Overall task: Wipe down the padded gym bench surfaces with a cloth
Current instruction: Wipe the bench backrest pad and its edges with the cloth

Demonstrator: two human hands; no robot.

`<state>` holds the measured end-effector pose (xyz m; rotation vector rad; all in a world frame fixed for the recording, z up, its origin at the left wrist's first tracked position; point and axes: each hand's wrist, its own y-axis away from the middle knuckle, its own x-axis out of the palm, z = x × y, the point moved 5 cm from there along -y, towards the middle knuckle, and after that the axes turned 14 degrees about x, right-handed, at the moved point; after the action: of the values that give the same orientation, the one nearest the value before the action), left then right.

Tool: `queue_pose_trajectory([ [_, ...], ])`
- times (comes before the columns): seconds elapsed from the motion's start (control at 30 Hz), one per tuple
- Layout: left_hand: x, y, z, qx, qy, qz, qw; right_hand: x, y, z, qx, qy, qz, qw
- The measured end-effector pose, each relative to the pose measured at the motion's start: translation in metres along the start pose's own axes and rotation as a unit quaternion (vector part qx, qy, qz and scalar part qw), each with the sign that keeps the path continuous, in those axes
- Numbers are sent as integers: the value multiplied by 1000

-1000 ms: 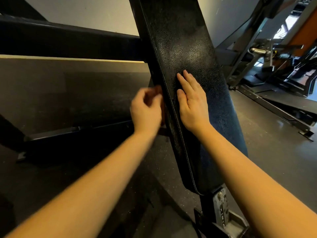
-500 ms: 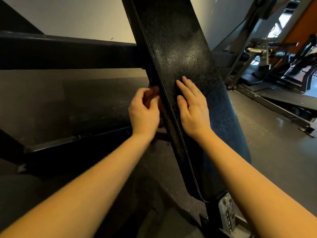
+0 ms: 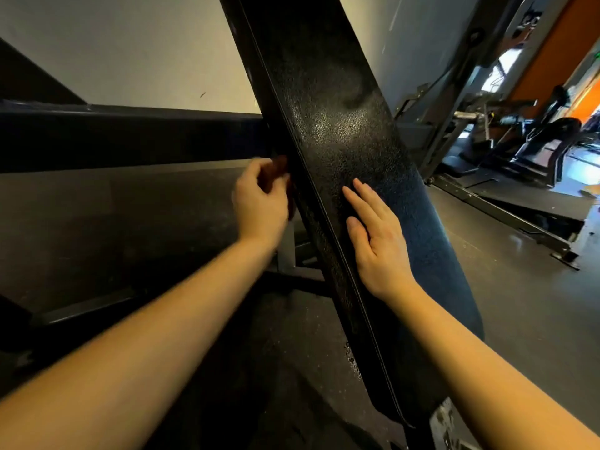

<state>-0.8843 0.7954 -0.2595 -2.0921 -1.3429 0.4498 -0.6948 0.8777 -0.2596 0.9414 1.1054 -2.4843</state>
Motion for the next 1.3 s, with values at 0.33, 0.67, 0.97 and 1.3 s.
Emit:
queue_pose_trajectory([
  [0.33, -5, 25, -19, 58, 5, 122, 991, -2, 1, 3, 4, 18, 10, 1000],
  [0.67, -3, 66, -23, 100, 69, 96, 988, -1, 0, 5, 6, 30, -6, 1000],
  [0.97, 2, -34, -8, 62, 66, 29, 995, -4, 2, 0, 45, 23, -29, 998],
  [1.3, -1, 142, -19, 7, 120, 125, 985, -3, -1, -3, 55, 6, -28, 998],
])
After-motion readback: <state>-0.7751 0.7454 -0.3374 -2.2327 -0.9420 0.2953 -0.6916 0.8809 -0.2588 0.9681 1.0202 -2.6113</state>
